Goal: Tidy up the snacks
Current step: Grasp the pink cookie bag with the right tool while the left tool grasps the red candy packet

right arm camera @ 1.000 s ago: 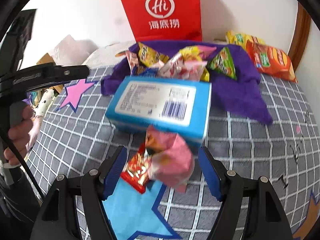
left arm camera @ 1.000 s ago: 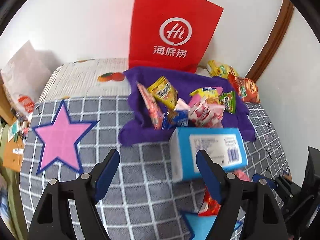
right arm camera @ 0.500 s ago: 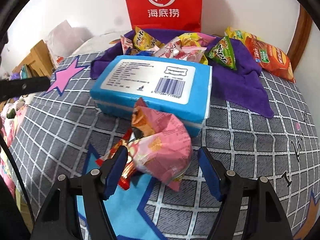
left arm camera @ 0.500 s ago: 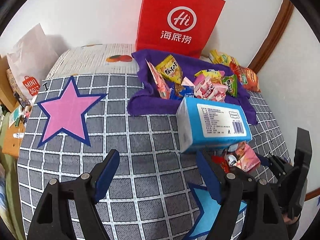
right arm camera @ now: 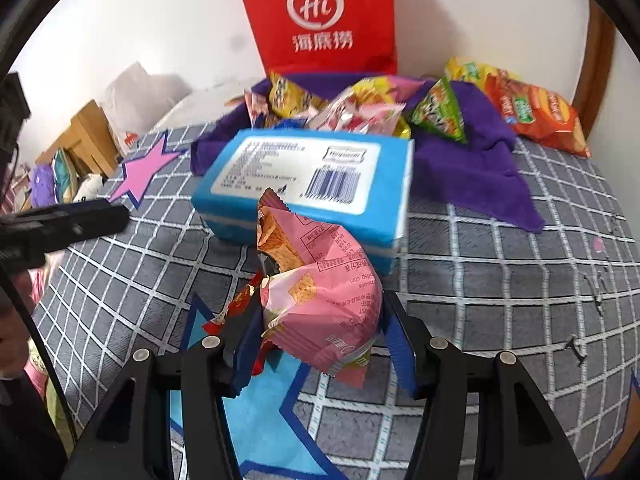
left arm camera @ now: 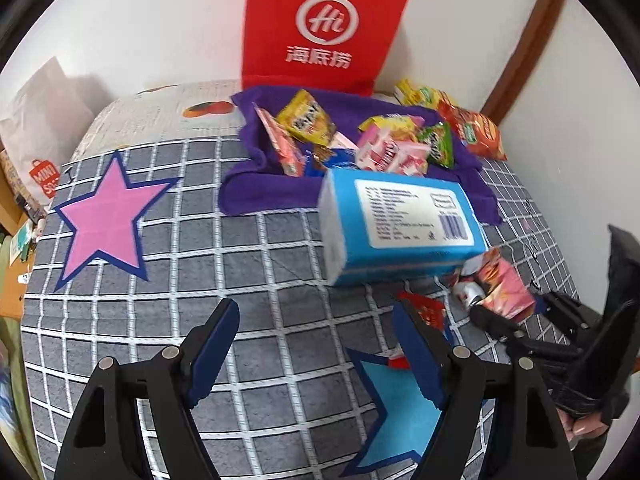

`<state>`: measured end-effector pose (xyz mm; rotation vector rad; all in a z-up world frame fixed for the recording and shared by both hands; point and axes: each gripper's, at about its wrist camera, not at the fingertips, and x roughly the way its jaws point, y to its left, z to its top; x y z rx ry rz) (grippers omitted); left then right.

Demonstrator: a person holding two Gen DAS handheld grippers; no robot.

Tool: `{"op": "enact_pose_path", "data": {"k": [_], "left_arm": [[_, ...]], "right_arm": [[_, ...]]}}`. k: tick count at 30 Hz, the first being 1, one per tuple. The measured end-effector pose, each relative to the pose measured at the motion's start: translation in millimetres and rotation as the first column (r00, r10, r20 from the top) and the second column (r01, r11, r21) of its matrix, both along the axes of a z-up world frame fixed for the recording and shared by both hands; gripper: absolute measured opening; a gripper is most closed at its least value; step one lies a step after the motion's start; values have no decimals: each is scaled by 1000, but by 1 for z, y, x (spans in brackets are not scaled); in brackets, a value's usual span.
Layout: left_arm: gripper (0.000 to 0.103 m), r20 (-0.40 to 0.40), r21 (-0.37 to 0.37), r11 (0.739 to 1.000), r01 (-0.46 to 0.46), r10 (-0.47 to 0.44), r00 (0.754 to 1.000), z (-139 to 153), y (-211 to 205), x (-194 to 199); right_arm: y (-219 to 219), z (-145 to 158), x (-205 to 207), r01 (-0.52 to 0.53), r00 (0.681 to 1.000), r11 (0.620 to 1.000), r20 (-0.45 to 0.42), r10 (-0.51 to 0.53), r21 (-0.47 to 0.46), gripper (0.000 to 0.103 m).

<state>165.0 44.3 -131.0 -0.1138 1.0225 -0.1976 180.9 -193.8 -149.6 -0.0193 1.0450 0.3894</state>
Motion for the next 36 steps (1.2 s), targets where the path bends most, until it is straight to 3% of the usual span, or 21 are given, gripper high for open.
{"op": "enact_pose_path", "data": {"k": [10, 25, 32, 34, 36], "left_arm": [[77, -32, 8, 995, 104, -104, 994, -23, -54, -2], [75, -86, 81, 975, 205, -198, 976, -60, -115, 0], [64, -78, 139, 962, 234, -225, 971, -69, -129, -1], [57, -67, 144, 961, 236, -228, 971, -69, -130, -3], [41, -62, 146, 961, 234, -228, 972, -68, -130, -3]], "right_arm": [[-52, 29, -19, 109, 992, 993, 64, -111, 45, 56], [-93, 5, -23, 226, 973, 972, 20, -228, 70, 56], [-95, -1, -21, 236, 971, 970, 8, -237, 64, 56], [-94, -2, -21, 237, 971, 970, 12, -238, 62, 56], [-94, -2, -21, 238, 971, 969, 19, -240, 59, 56]]}}
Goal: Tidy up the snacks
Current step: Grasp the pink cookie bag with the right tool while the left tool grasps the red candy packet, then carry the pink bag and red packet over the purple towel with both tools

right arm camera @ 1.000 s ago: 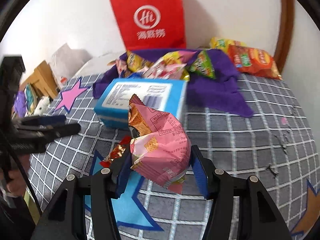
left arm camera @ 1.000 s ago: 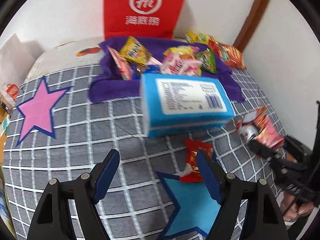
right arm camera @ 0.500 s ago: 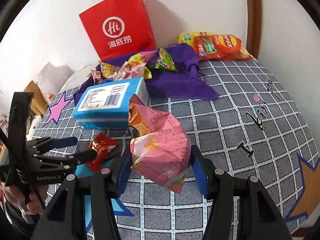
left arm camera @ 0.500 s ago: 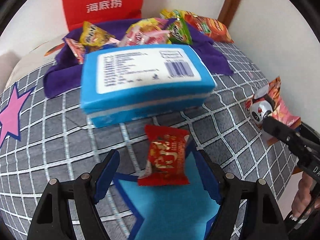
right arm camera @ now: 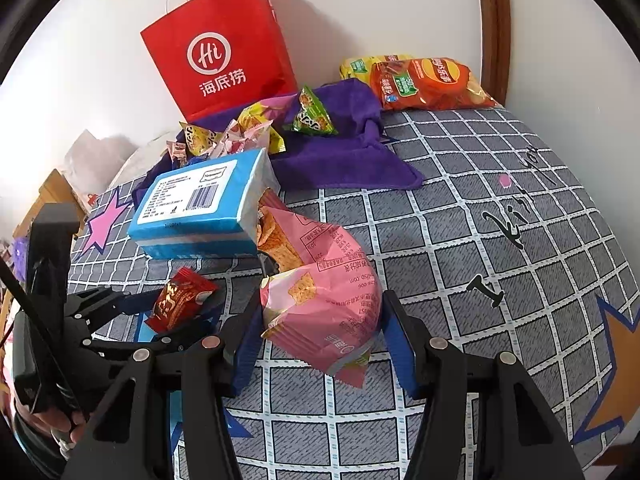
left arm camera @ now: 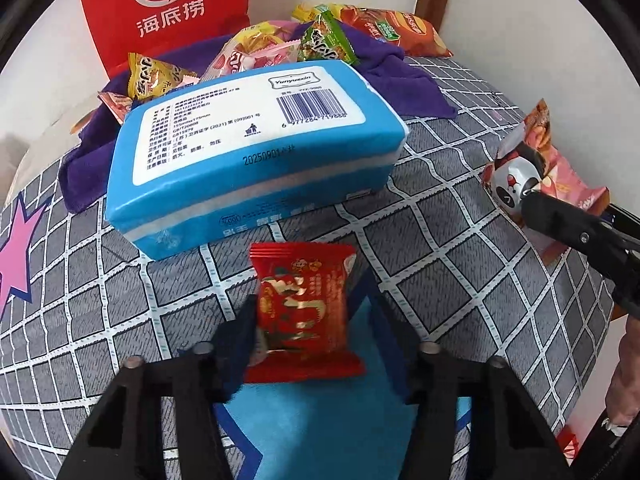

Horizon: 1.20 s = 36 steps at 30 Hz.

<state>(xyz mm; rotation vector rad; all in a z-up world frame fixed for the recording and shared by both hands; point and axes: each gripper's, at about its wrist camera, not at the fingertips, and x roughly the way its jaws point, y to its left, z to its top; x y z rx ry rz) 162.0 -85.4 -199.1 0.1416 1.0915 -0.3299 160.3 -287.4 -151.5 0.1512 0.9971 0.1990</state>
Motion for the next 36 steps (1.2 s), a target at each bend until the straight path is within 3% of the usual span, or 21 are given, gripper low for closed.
{"op": "enact_pose_path", "data": {"k": [20, 36], "left_arm": [[38, 1, -124, 991, -57, 58, 998, 26, 52, -12], [39, 121, -160, 982, -106, 126, 985, 101, 91, 18]], "right_arm": [[15, -19, 6, 3, 998, 998, -60, -6, -58, 56], [37, 59, 37, 2, 997, 1000, 74, -2, 0, 56]]}}
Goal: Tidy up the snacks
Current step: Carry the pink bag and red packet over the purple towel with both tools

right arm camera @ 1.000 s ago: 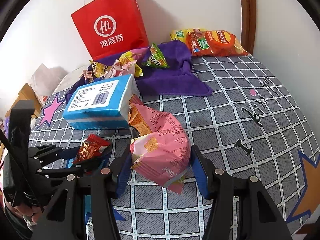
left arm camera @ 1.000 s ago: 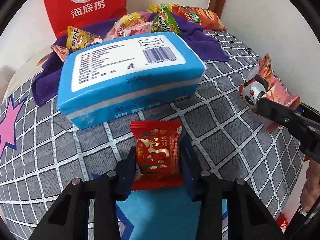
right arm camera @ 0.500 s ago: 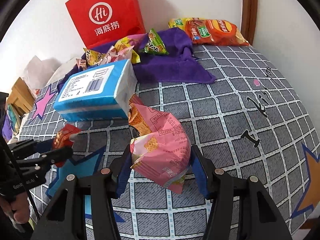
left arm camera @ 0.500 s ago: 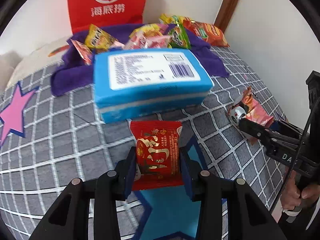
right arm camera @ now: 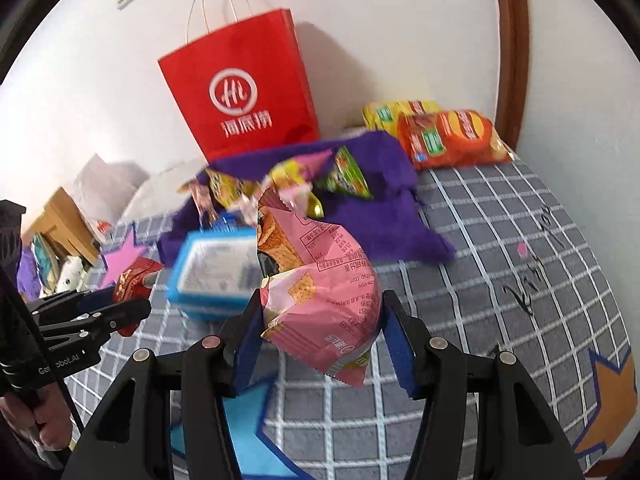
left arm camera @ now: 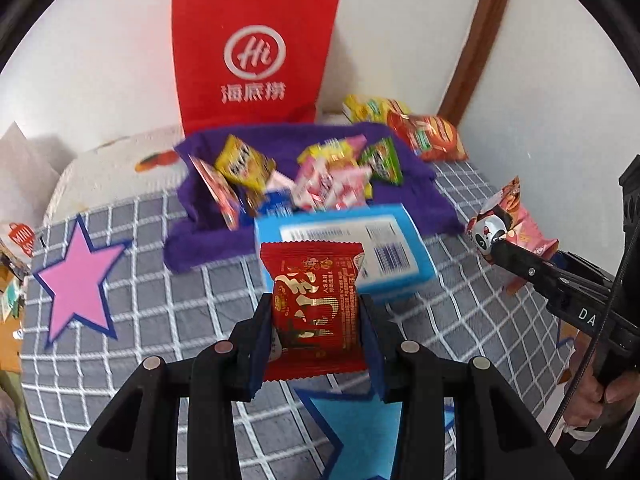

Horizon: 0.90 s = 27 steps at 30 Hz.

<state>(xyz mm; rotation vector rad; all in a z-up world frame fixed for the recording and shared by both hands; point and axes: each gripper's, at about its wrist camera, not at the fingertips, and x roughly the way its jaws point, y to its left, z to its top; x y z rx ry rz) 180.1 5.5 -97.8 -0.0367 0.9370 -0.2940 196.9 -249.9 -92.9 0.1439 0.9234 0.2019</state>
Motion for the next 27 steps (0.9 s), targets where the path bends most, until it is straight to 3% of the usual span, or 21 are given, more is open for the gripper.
{"op": "enact_pose_path", "data": {"k": [14, 27], "left_arm": [[39, 57, -17, 999, -37, 38, 998, 34, 14, 63], [39, 47, -37, 998, -57, 58, 997, 29, 24, 125]], "right_arm": [[23, 35, 64, -15, 998, 1000, 66, 16, -12, 56], [44, 31, 125, -47, 997, 999, 67, 47, -8, 56]]}}
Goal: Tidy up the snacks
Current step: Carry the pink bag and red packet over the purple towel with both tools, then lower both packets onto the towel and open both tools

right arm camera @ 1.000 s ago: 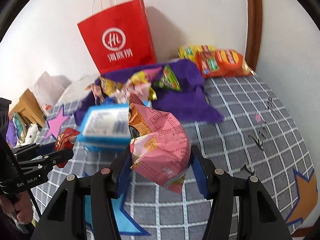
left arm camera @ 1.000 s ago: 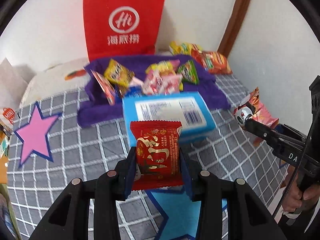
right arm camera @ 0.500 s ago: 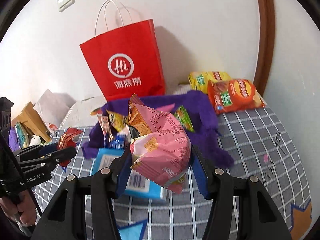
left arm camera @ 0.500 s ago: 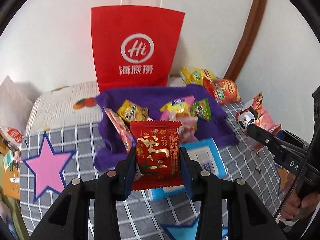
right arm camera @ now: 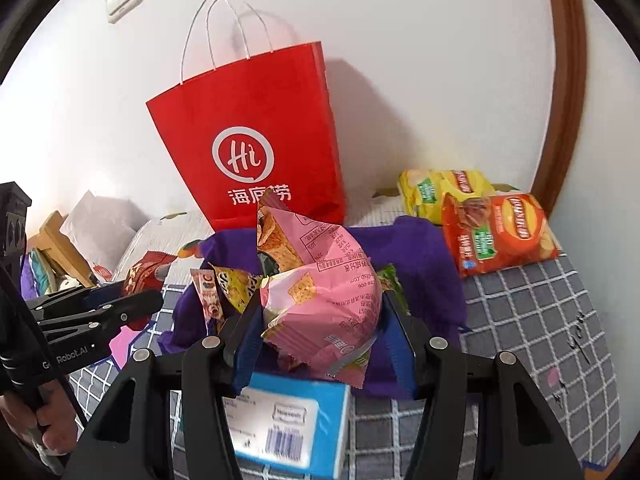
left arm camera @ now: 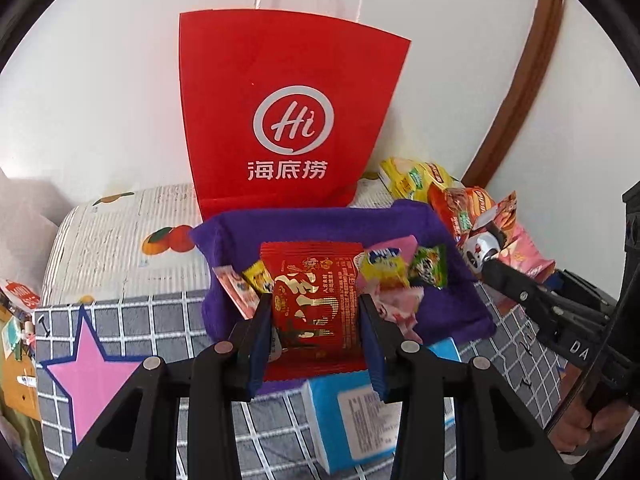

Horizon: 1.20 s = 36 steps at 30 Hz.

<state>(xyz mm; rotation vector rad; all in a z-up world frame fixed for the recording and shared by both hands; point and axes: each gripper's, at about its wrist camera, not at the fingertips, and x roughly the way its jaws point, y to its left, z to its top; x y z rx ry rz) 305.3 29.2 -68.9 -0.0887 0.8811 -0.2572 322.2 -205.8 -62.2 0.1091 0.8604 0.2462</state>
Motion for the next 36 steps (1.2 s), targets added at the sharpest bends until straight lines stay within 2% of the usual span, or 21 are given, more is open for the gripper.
{"op": "enact_pose_path", "data": {"k": [3, 9, 19, 22, 27, 36], "left_arm": [[39, -4, 6, 1000, -5, 5, 1000, -3, 1, 16], [39, -13, -33, 999, -13, 13, 1000, -9, 10, 34], [39, -48, -46, 998, -35, 33, 998, -30, 15, 46], [39, -62, -44, 998, -35, 33, 998, -36, 14, 49], [39, -93, -47, 998, -51, 46, 995, -47, 17, 54], [39, -87, -55, 996, -68, 63, 994, -46, 24, 55]], "right_arm": [[6, -7, 14, -11, 1000, 1000, -14, 11, 4, 55], [18, -8, 35, -39, 999, 999, -1, 39, 7, 55], [35, -24, 62, -76, 997, 997, 1, 76, 19, 55], [38, -35, 68, -88, 996, 996, -23, 88, 2, 55], [32, -45, 72, -82, 996, 997, -47, 81, -8, 55], [9, -51, 81, -42, 996, 998, -84, 38, -54, 55]]}}
